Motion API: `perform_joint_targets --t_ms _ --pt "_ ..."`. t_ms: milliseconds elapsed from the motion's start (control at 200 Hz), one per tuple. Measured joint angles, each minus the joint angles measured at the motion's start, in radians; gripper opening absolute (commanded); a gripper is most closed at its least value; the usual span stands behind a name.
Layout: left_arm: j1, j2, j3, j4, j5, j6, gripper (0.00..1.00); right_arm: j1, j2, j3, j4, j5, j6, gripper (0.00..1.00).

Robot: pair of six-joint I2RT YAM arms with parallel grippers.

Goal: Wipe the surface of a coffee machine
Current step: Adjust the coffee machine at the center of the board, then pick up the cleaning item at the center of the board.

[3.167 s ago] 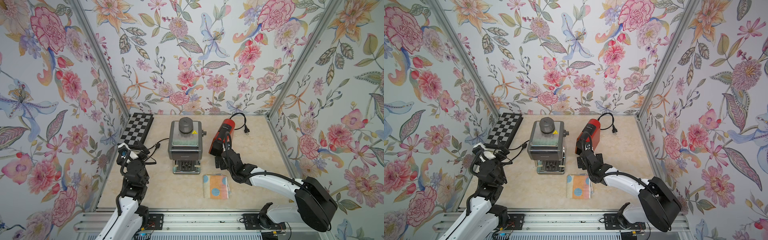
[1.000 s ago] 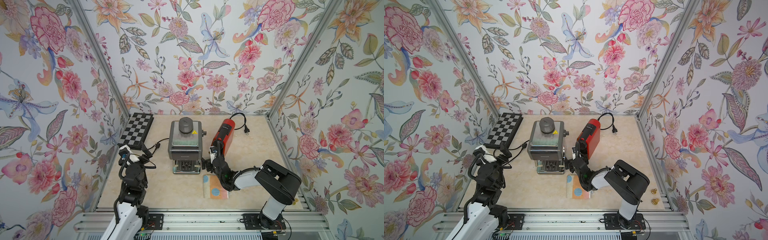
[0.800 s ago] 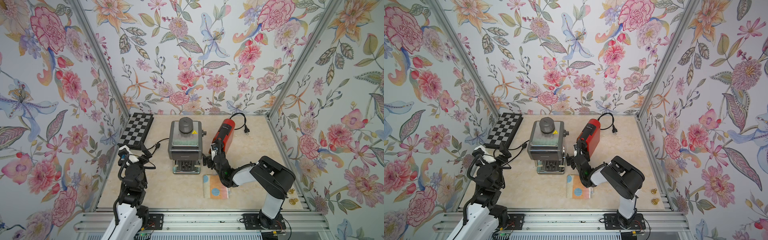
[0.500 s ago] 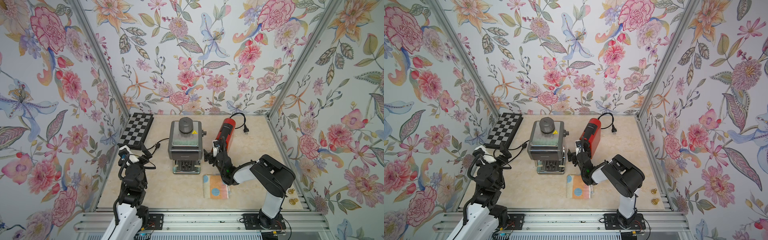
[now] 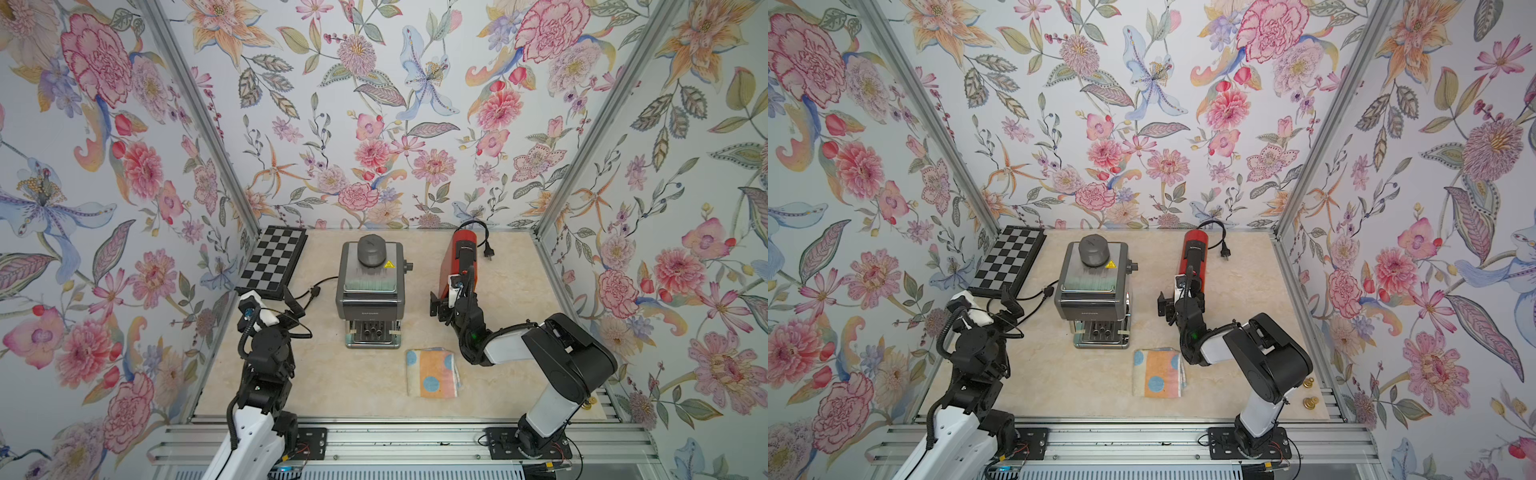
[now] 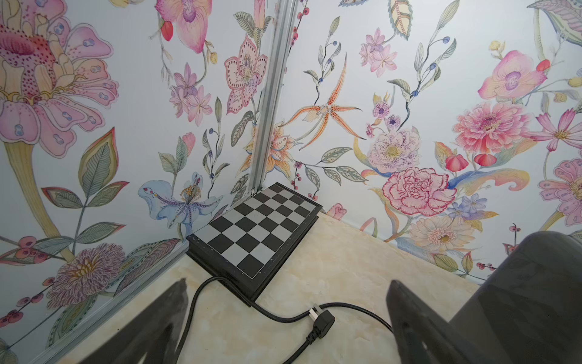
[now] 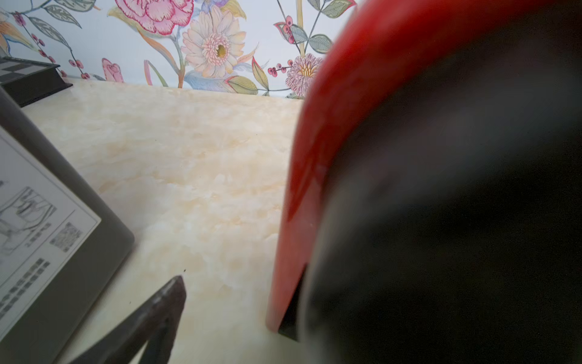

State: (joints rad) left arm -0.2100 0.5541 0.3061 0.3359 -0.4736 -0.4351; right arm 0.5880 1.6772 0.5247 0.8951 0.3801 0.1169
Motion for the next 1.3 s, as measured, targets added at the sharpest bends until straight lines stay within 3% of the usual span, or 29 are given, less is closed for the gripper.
perform_joint_targets --t_ms 195,370,510,690,976,1301 --pt "0.0 -0.019 0.0 0.0 -0.001 0.0 0.99 0.146 -0.244 -0.007 -0.32 0.031 0.057 1.0" --pt "0.0 -0.04 0.0 0.0 -0.001 0.0 0.99 0.258 -0.405 0.083 -0.743 0.057 0.238 1.0" --pt "0.0 -0.053 0.002 -0.004 0.0 0.0 0.99 0.282 -0.428 0.191 -1.059 0.026 0.378 0.96" --pt "0.0 -0.082 0.002 -0.018 -0.001 0.0 0.99 0.334 -0.352 0.324 -1.32 -0.091 0.483 0.89" --pt "0.0 -0.111 0.002 -0.055 -0.003 0.0 0.99 0.414 -0.286 0.37 -1.512 -0.246 0.574 0.84" --pt "0.0 -0.122 0.002 -0.055 -0.004 0.0 0.99 0.467 -0.217 0.346 -1.523 -0.265 0.637 0.84"
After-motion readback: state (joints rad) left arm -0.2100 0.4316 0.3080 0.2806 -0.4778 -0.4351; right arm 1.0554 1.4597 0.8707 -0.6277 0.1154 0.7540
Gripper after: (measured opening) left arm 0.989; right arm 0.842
